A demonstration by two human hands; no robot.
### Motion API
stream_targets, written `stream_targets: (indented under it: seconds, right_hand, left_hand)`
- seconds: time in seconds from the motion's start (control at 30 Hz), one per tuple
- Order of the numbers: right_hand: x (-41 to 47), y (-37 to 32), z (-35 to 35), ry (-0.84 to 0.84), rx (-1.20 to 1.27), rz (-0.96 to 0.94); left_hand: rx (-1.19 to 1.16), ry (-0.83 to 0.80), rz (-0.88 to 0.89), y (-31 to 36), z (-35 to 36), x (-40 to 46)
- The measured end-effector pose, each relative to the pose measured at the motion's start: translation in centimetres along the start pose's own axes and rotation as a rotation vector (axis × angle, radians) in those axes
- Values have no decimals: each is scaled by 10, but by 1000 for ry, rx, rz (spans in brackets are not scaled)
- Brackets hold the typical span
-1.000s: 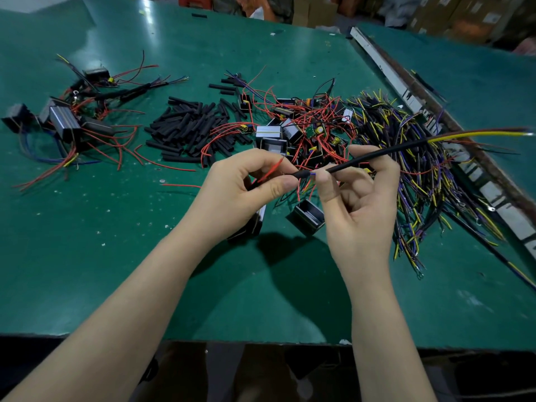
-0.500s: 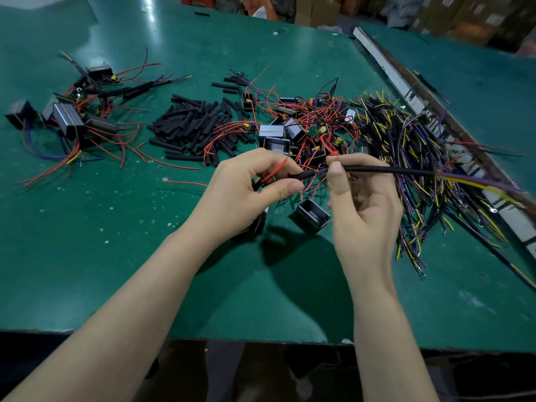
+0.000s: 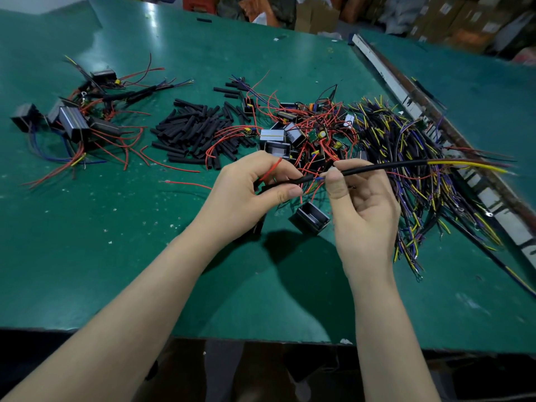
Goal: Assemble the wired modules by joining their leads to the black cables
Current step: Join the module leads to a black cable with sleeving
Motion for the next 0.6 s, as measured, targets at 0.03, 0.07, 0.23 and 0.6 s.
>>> stream_targets:
  seconds: [0.03, 0.07, 0.23, 0.6]
  right_hand:
    - [0, 0, 0, -11, -4, -1]
    - [0, -1, 1, -20, -9, -4]
    - [-1, -2, 1, 27, -25, -7]
    - [-2, -8, 3, 23, 6, -29]
  left_hand:
    - [5, 5, 0, 0, -1, 0]
    - [7, 7, 3, 1, -1, 0]
    - [-53, -8, -7, 1, 1, 1]
    - [-53, -18, -37, -3, -1, 1]
Point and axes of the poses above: each hand's wrist, its own x-axis towards the middle knuckle, its own z-axis out of the palm, y = z × x, the point moved 7 cm from there along x, towards the middle knuckle, and after that the axes turned 12 degrees about -y, right-handed, at the moved point
